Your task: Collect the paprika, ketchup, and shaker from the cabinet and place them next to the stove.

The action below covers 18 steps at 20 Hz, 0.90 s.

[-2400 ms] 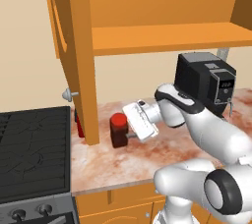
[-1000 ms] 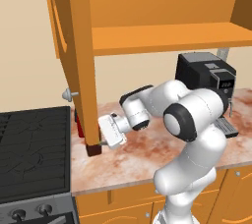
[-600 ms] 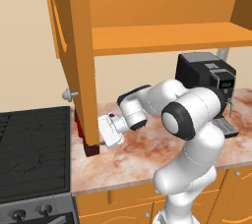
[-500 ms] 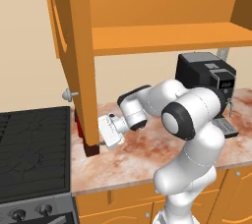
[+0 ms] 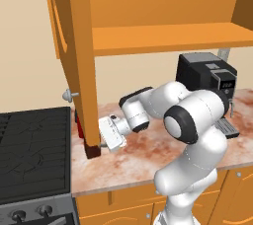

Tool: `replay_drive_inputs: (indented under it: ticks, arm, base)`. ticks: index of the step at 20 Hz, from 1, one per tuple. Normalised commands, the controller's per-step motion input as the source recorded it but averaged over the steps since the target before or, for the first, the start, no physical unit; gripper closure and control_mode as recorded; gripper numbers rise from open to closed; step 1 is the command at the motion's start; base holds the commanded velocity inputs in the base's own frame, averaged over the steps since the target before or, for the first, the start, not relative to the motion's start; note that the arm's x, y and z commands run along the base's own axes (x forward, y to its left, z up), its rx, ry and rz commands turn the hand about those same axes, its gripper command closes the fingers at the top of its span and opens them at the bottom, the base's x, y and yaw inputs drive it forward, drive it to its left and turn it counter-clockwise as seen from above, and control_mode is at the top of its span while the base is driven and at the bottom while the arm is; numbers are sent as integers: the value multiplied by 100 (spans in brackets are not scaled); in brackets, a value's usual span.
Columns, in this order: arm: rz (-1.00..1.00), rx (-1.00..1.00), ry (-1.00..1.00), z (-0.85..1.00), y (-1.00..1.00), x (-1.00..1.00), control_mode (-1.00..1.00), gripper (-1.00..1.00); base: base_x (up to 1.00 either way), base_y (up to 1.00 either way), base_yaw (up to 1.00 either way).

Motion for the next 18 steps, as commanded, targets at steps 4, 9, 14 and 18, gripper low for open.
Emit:
replay_drive_inputs:
  ticks: [4, 9, 14, 18]
  arm:
    - [0, 4, -2, 0, -15, -26, -100, -100]
    - [0, 5, 0, 1, -23, -2, -100, -100]
    - [0, 3, 3, 3, -19, 12, -100, -100]
    - [0, 1, 8, 8, -14, 35, -100, -100]
  base:
    - [0, 0, 0]
    - [0, 0, 0]
    - [0, 0, 0]
    - [0, 0, 0]
